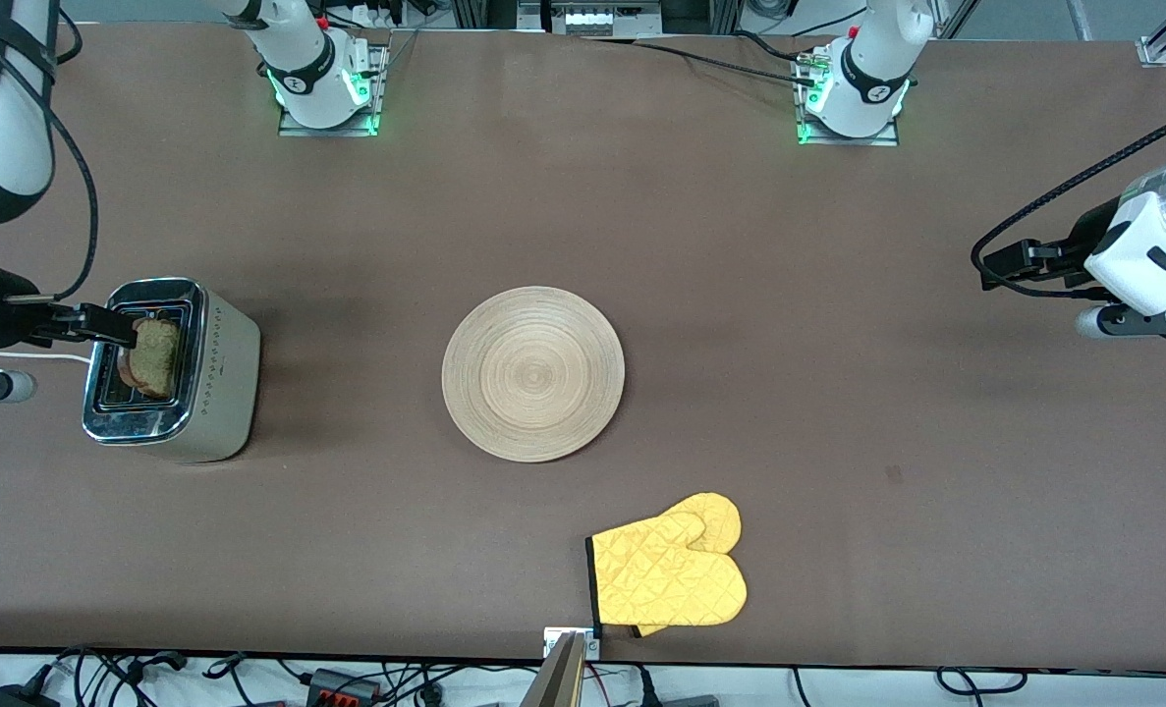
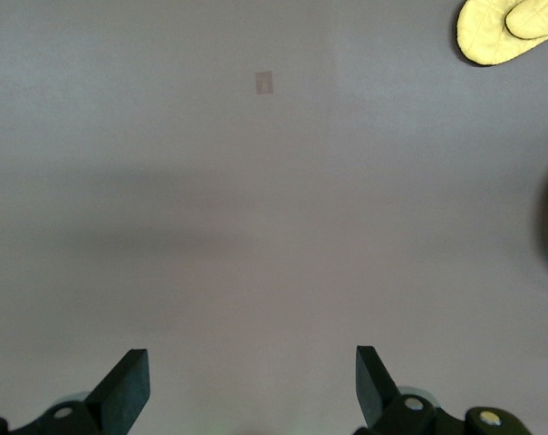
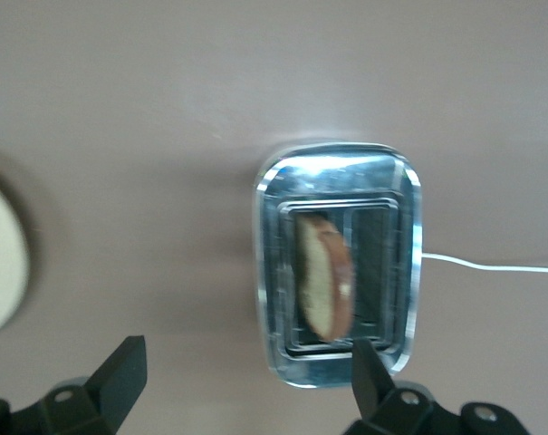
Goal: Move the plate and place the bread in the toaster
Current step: 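Open the right gripper and raise it from the toaster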
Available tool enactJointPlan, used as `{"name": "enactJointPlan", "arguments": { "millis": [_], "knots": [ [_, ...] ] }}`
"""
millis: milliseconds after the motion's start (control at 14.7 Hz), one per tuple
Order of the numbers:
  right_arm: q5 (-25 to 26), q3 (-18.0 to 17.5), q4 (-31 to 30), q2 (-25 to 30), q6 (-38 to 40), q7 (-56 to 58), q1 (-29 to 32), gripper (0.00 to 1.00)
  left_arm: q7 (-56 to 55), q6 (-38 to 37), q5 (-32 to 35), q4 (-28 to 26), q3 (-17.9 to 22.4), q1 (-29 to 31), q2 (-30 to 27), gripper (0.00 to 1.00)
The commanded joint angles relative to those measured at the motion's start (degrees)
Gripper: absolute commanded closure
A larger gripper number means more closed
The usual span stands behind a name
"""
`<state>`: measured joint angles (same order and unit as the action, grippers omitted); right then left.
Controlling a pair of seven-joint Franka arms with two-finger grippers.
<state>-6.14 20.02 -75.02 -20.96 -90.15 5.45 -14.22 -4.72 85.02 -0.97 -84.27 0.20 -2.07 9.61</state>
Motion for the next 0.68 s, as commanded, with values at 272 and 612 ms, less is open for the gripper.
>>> {"name": "enactJointPlan", "arguments": {
  "millis": [272, 612],
  "knots": [
    [-2.21, -1.37, 0.22, 2.85, -0.01, -5.27, 0.76, 0.0, -0.29, 0.41, 0.01, -1.6, -0.11, 0.31, -1.35, 0.0],
    [2.97, -18.32, -1.27, 5.75, -1.34, -4.49, 17.01, 0.0, -0.21, 0.41, 0.01, -1.6, -0.11, 0.31, -1.35, 0.0]
  ]
}}
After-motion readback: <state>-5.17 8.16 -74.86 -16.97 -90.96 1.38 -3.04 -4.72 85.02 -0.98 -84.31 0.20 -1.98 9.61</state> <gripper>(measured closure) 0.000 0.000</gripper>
